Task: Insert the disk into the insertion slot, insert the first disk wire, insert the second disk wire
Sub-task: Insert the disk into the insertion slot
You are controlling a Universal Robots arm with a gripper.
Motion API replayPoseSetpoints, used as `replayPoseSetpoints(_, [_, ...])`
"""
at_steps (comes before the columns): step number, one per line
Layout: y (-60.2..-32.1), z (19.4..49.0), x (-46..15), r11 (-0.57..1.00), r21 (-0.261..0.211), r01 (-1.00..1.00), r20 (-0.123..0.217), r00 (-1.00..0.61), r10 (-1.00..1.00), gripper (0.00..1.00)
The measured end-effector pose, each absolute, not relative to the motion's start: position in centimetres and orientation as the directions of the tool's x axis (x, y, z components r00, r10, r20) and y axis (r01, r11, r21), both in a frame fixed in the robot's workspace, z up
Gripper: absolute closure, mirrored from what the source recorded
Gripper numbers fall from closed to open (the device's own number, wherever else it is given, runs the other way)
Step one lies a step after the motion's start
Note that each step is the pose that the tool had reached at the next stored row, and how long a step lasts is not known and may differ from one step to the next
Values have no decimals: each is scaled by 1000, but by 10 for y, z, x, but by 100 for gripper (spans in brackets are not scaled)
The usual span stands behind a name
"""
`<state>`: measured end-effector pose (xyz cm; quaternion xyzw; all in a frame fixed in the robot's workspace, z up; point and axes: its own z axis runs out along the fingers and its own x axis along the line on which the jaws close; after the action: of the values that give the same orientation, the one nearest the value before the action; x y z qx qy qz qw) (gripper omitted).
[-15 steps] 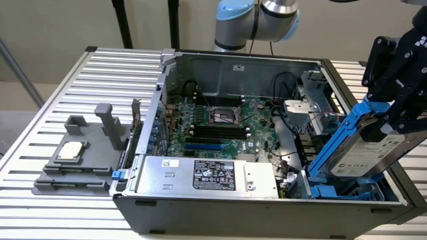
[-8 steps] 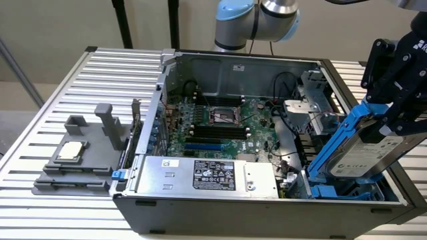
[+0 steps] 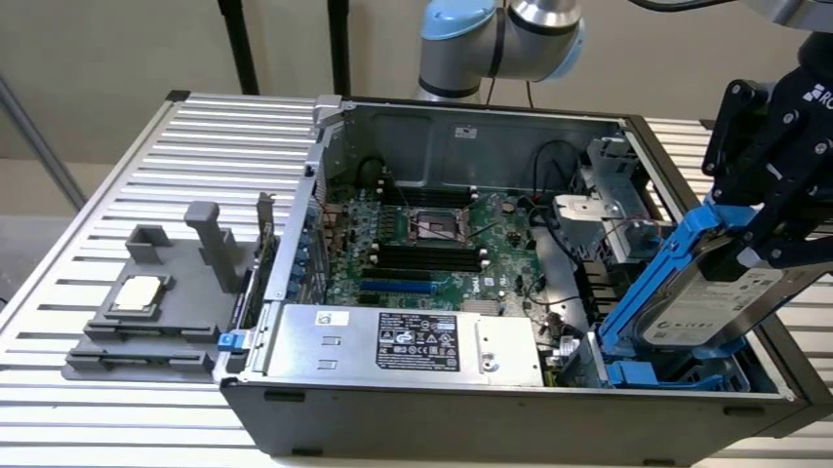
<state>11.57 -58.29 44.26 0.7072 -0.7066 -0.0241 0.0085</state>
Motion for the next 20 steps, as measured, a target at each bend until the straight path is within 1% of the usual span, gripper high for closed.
replayPoseSetpoints(20, [-585,435,116,-15,46,-999,-31,14,-999,68])
